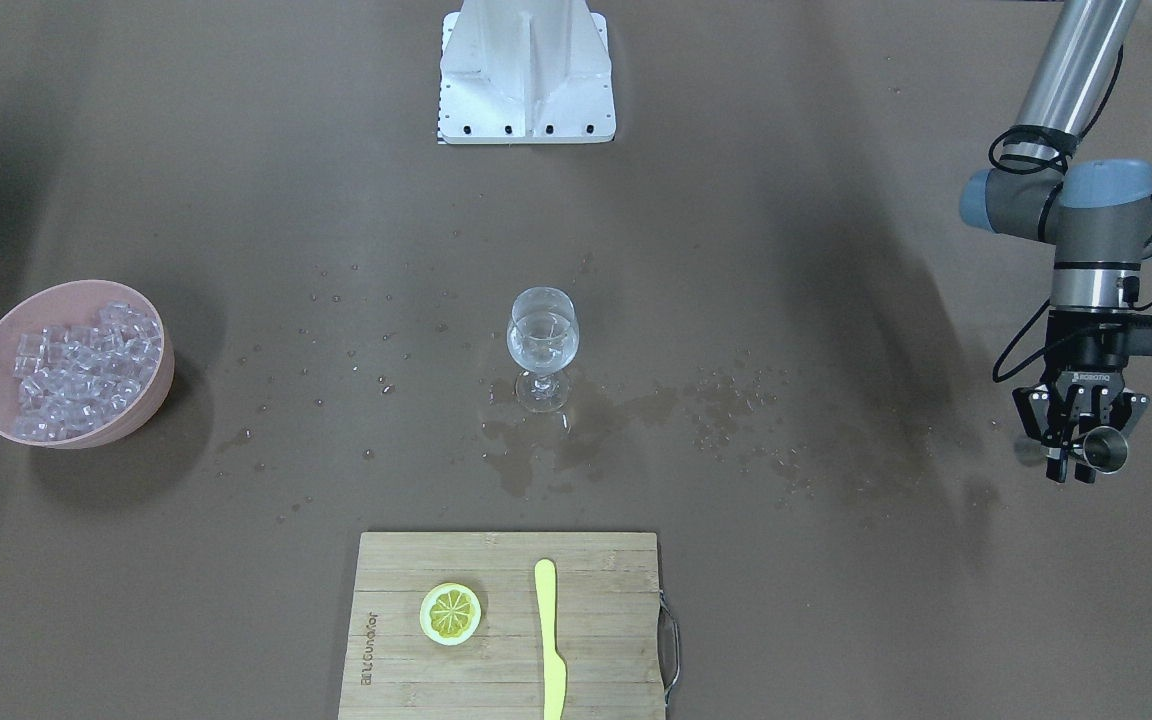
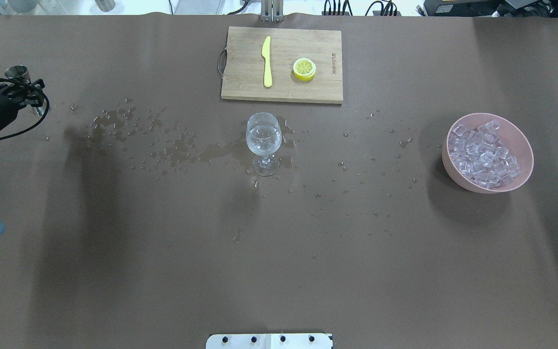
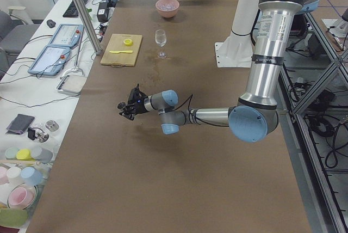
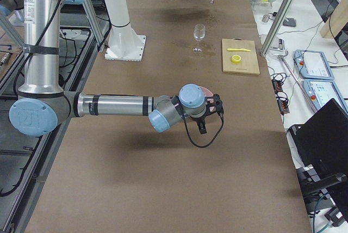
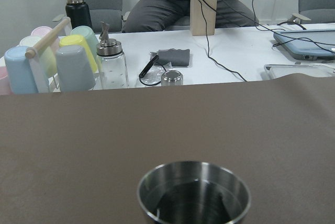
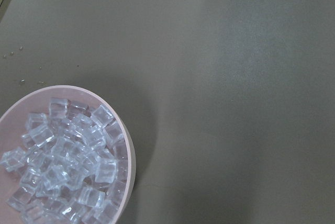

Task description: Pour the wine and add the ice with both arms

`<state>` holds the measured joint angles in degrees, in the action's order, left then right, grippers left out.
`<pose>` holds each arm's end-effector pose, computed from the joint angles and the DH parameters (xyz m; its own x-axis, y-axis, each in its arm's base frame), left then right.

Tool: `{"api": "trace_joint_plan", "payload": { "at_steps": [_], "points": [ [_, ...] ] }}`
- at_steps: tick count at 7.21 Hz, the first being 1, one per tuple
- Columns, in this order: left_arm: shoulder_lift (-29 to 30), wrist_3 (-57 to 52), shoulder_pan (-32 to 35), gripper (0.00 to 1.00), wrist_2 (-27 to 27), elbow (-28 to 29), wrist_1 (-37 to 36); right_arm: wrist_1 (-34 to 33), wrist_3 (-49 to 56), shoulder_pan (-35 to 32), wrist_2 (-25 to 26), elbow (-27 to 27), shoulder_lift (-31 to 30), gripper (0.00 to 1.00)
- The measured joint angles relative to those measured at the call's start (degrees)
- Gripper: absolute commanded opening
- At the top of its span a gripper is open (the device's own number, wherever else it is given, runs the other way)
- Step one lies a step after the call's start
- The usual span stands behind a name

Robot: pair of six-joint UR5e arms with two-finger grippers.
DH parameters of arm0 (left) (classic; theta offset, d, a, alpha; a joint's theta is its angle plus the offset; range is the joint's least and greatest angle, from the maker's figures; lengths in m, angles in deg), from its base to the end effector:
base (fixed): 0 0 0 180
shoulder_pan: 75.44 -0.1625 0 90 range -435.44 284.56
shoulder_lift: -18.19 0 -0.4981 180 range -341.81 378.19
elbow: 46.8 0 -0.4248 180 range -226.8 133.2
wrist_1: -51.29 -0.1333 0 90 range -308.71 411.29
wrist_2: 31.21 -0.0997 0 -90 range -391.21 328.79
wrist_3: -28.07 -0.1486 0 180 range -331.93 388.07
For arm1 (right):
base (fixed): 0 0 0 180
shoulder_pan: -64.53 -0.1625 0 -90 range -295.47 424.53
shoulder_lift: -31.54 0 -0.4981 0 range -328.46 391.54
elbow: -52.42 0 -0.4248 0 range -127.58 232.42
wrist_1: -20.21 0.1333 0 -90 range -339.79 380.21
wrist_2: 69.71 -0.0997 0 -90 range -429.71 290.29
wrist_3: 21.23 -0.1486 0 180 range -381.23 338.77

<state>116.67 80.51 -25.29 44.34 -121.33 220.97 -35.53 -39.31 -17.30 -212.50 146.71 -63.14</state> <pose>0.2935 -0.6175 0.6545 0.6974 0.0857 -0.7116 0.5941 0.4862 0.6408 -0.0587 -0.5139 0.6809 0.5457 -0.2443 0.8016 -0.0540 0.9443 0.3246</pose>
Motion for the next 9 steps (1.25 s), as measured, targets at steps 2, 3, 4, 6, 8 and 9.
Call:
{"api": "trace_joint_plan", "payload": {
  "at_steps": [2, 3, 4, 6, 8, 9],
  "points": [
    [0.2, 0.1, -0.1, 0.0, 0.0, -11.4, -5.9, 0.0, -0.3, 0.0, 0.0, 0.1, 0.0, 1.0],
    [0.5, -0.5, -0.6, 0.0, -0.1, -17.3, -10.3, 0.0, -0.4, 0.0, -0.1, 0.1, 0.0, 1.0],
    [2.1, -3.0, -2.2, 0.0, -0.3, -22.7, -16.5, 0.4, -0.4, 0.0, -0.1, 0.1, 0.0, 1.0],
    [8.5, -8.6, -10.4, 0.0, -7.5, -30.5, -31.2, 2.9, -0.4, 0.0, -0.3, 0.0, 0.0, 1.0],
    [15.9, -14.1, -21.0, 0.0, -21.3, -32.5, -45.9, 3.9, -0.4, 0.1, -0.4, 0.1, -0.1, 1.0],
    [18.0, -16.7, -24.4, 0.0, -25.6, -32.7, -50.4, 4.0, -0.4, 0.1, -0.4, 0.2, -0.1, 1.0]
  ]
}}
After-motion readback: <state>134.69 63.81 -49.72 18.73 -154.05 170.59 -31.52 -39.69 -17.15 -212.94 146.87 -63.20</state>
